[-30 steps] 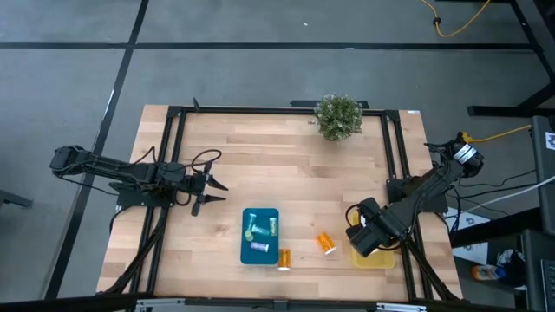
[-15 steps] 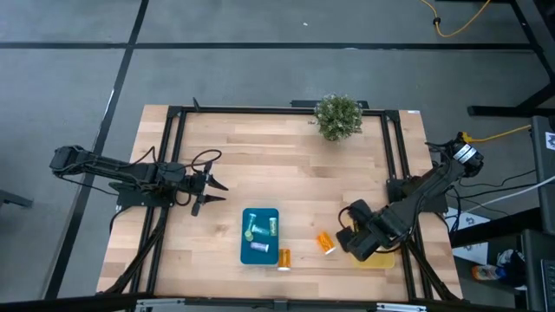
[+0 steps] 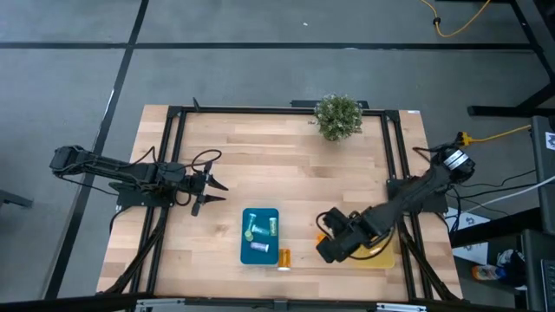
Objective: Pick and place medicine bottles into bin by pill shape (circle, oval)
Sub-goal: Put the large orange pill bottle into the yellow bin
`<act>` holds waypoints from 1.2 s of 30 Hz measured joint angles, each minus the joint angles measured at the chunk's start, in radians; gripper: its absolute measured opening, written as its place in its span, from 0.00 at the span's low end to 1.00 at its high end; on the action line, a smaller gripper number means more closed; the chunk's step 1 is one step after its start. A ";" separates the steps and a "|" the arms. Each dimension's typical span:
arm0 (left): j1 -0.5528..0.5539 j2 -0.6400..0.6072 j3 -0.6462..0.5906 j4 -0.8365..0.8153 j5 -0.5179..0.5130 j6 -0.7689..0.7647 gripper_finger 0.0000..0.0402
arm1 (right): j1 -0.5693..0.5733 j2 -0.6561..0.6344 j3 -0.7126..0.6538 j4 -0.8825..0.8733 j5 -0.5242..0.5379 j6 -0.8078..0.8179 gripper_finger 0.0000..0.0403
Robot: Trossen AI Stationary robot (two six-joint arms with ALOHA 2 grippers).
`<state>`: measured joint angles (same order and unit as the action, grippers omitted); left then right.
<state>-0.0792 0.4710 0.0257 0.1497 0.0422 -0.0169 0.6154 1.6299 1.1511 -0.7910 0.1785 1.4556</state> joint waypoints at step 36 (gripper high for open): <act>0.000 0.000 0.000 -0.004 0.000 0.001 0.37 | -0.183 0.259 0.007 0.098 -0.311 -0.152 0.62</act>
<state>-0.0790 0.4712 0.0257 0.1459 0.0422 -0.0158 0.4328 1.8889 1.1580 -0.6933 -0.1327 1.3038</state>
